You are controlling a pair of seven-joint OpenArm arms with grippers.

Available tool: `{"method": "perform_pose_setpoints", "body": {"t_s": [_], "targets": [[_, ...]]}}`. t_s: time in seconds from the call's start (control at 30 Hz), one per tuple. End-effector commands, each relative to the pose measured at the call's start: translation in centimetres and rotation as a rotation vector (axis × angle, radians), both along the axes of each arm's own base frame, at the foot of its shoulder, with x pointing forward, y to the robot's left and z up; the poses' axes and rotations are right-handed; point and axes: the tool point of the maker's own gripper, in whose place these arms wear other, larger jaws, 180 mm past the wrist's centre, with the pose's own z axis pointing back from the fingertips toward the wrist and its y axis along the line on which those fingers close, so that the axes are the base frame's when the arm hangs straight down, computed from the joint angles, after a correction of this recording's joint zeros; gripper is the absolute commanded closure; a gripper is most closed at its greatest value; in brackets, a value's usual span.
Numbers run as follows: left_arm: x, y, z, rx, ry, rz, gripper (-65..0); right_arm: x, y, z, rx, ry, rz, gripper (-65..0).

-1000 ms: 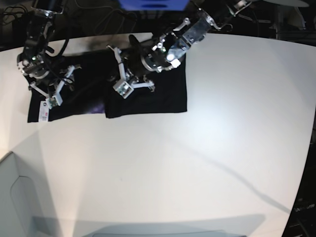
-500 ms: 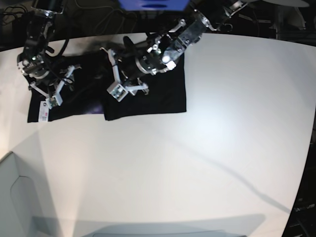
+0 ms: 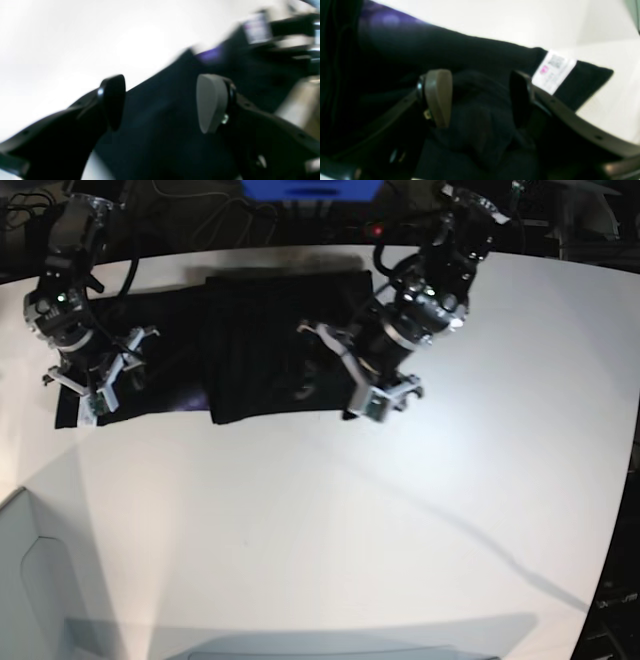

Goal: Fold the T-shirt properly

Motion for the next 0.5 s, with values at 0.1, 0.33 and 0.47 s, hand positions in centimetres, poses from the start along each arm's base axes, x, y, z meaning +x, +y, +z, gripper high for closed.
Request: {"method": "perform_pose_setpoints", "body": {"t_s": [0.1, 0.33, 0.47], "targets": [[0.3, 6.2, -0.5, 0.028, 0.001, 0.175, -43.1, 0.6, -2.8, 1.0, 0.017, -0.052, -0.111, -37.6], [-0.3, 10.5, -1.2, 0.065, 0.024, 0.291, -43.1, 0.0, -7.5, -1.1, 0.08, -0.02, -0.296, -37.7], [-0.2, 10.8, -1.2, 0.067, 0.025, 0.299, -43.1, -0.5, -9.5, -2.2, 0.093, 0.01, -0.353, -40.2]]}}
